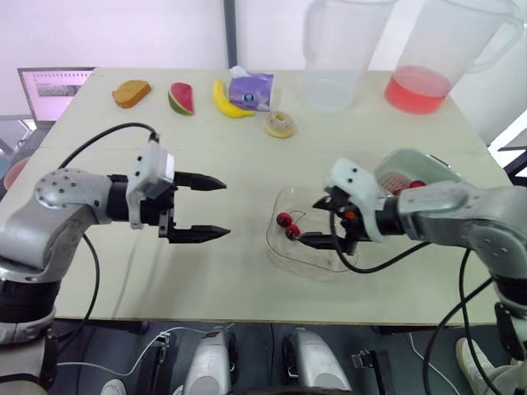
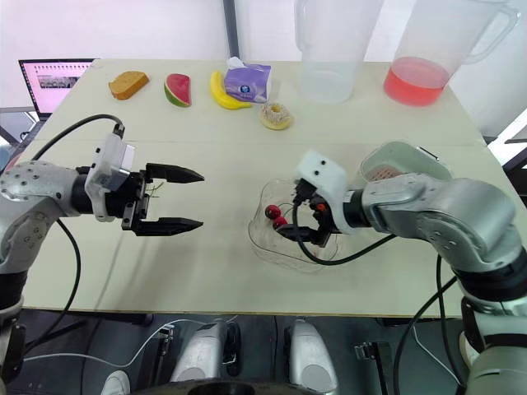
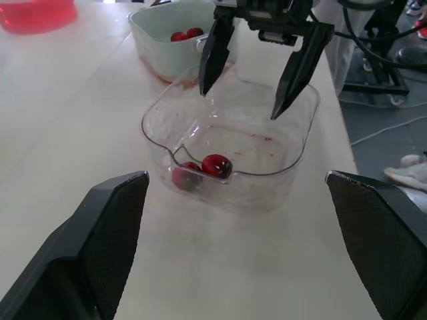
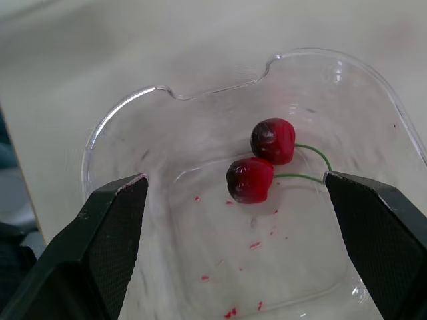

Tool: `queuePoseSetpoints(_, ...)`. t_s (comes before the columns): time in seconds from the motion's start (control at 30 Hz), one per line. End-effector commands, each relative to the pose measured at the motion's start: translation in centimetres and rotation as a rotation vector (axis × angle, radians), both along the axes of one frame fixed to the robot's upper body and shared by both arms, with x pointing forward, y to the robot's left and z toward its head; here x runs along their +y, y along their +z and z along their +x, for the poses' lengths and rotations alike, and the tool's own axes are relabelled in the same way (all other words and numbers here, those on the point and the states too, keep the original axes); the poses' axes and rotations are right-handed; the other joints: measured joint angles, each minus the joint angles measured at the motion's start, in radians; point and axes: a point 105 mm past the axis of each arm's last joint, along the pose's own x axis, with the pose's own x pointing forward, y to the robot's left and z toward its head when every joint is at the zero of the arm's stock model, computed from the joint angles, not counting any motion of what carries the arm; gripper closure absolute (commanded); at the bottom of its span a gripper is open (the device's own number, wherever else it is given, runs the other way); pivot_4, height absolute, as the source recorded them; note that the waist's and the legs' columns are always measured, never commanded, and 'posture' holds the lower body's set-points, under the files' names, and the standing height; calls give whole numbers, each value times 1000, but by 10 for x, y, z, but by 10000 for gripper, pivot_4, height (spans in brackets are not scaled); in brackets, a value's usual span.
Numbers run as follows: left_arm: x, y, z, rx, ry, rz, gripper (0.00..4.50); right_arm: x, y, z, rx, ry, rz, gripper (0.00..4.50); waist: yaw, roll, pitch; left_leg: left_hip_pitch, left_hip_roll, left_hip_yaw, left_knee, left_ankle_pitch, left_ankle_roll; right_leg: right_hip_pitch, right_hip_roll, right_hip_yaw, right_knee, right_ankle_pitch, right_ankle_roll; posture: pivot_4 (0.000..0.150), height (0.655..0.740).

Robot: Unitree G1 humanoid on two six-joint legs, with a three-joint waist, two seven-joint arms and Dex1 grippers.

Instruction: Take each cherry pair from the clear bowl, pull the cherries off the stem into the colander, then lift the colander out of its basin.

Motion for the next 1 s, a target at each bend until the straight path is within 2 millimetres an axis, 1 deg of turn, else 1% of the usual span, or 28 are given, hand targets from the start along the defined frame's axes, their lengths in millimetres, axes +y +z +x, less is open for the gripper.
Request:
queuePoseSetpoints(0.03,-2,11,-1,-46,-31,-19,379,10,-3,4,-19,33,-55,0,-1,0,0,0,0,0,0,0,0,0,0,0,0,0,0,1500,7400)
queuePoseSetpoints(0.1,-4,14,-1,-45,-43,-35,379,13,-9,6,-11,40,-79,0,1,0,0,0,0,0,0,0,0,0,0,0,0,0,0,1500,7400)
queuePoseSetpoints(0.23,-5,10,-2,-49,-77,-3,379,17,-21,14,-9,38,-123,0,2,0,0,-1,0,0,1,0,0,0,0,0,0,0,0,1500,7400)
queuePoseSetpoints(0.37,-8,8,-6,-42,-103,0,379,17,-32,21,-17,29,-163,0,1,0,0,-1,0,0,0,0,0,0,0,0,0,0,0,1500,7400)
queuePoseSetpoints(0.57,-12,5,-7,-44,-116,6,379,14,-39,28,-14,11,-183,0,0,0,0,-1,0,0,0,0,0,-1,0,0,0,0,0,1500,7400)
queuePoseSetpoints(0.67,-13,4,-7,-46,-117,4,0,14,-40,30,-13,5,-182,8762,0,0,0,-1,0,0,0,0,0,-1,0,0,0,0,0,1500,7400)
queuePoseSetpoints(0.87,-13,4,-6,-46,-113,-1,0,14,-41,32,-18,0,-179,38665,0,0,0,-1,0,0,0,0,0,-1,0,0,0,0,0,1500,7400)
queuePoseSetpoints(0.9,-13,4,-6,-43,-113,-3,0,15,-41,32,-19,1,-178,42395,1,0,0,-1,0,0,0,0,0,-1,0,0,0,0,0,1500,7400)
queuePoseSetpoints(0.93,-13,4,-6,-43,-112,-3,0,15,-41,32,-19,1,-177,44880,0,0,0,-1,0,0,0,0,0,-1,0,0,0,0,0,1500,7400)
queuePoseSetpoints(1.0,-13,4,-5,-43,-111,-2,0,15,-40,31,-20,1,-176,44880,1,0,0,-1,0,0,0,0,0,-1,0,0,0,0,0,1500,7400)
